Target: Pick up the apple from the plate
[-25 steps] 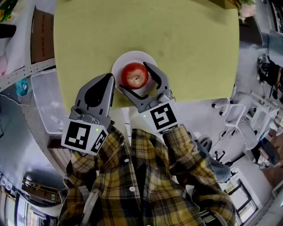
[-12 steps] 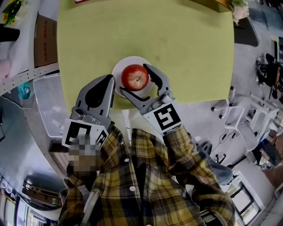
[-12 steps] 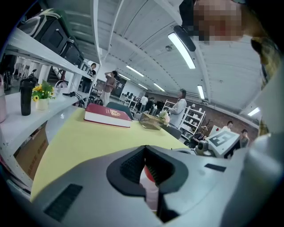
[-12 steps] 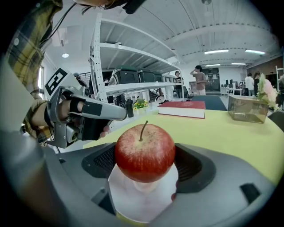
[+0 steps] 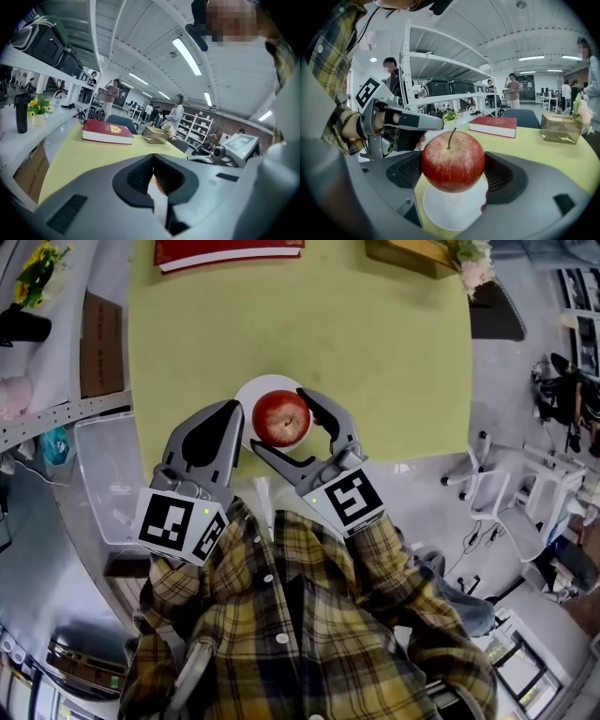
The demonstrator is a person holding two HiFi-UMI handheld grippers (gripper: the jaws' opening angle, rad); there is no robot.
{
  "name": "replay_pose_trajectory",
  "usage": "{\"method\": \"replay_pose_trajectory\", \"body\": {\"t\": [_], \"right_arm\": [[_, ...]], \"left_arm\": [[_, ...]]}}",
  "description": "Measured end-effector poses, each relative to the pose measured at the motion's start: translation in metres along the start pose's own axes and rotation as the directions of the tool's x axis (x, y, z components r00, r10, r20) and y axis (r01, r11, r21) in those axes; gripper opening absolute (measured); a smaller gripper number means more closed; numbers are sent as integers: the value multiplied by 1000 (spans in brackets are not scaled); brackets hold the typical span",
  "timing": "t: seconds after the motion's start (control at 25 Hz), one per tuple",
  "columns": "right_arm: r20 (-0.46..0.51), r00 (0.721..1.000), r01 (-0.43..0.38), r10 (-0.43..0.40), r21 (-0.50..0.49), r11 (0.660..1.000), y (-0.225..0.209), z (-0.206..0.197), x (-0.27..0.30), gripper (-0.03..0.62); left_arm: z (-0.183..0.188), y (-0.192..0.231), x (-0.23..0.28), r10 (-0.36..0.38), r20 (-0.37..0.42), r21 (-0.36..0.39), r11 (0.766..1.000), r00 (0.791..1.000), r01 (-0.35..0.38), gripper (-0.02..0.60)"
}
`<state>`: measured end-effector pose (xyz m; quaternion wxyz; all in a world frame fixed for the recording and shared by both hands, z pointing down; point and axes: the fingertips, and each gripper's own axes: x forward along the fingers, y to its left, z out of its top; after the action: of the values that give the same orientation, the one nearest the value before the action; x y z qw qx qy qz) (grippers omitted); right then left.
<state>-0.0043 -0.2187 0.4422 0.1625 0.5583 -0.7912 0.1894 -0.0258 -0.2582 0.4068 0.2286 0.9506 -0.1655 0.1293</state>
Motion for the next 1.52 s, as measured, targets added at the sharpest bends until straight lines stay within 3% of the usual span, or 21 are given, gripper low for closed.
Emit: {"method": "replay_pose_trajectory", "body": {"t": [0.96,1.52], "right_arm": [[97,995,32,-34,21,999,-2,90,-65,380],[124,991,51,-53,19,998,-2,102,-75,380]], "left_arm": [[116,-39,-18,-55,128,142,989,990,36,6],[134,-49,-13,-84,145,178,982,986,57,8]]}}
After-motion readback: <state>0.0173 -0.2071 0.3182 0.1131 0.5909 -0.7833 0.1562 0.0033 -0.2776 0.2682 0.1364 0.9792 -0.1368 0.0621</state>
